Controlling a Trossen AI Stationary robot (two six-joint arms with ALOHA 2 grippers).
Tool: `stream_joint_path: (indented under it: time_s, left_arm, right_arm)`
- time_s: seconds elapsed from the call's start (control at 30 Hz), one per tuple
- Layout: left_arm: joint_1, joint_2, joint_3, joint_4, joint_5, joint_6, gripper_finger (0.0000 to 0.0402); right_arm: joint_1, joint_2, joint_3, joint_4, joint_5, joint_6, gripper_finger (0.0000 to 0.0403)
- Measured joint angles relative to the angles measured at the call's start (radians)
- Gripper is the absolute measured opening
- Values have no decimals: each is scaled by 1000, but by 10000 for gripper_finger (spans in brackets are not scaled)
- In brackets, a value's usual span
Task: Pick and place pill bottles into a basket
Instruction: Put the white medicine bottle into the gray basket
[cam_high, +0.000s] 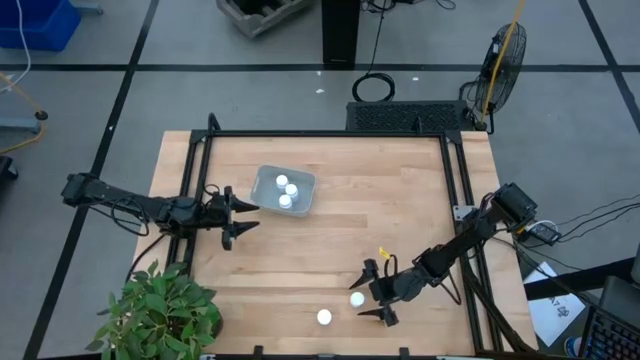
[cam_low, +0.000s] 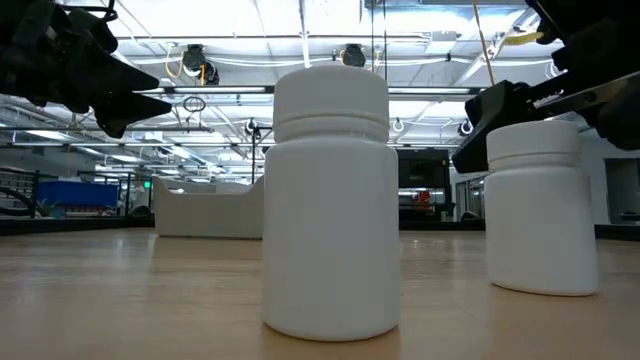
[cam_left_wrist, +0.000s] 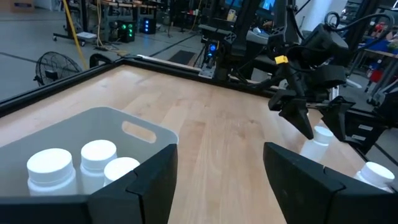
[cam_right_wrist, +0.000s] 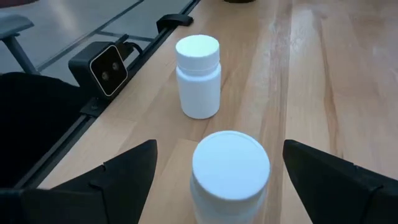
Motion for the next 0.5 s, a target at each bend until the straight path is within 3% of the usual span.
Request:
stream_joint_path:
  time_s: [0.37, 0.5]
  left_arm:
    - [0, 1, 0, -2, -17, 3, 244]
    - [0, 1, 0, -2, -17, 2, 244]
  right_arm:
    - [-3, 0, 0, -25, 2, 23, 336]
    - [-3, 0, 0, -25, 2, 25, 307]
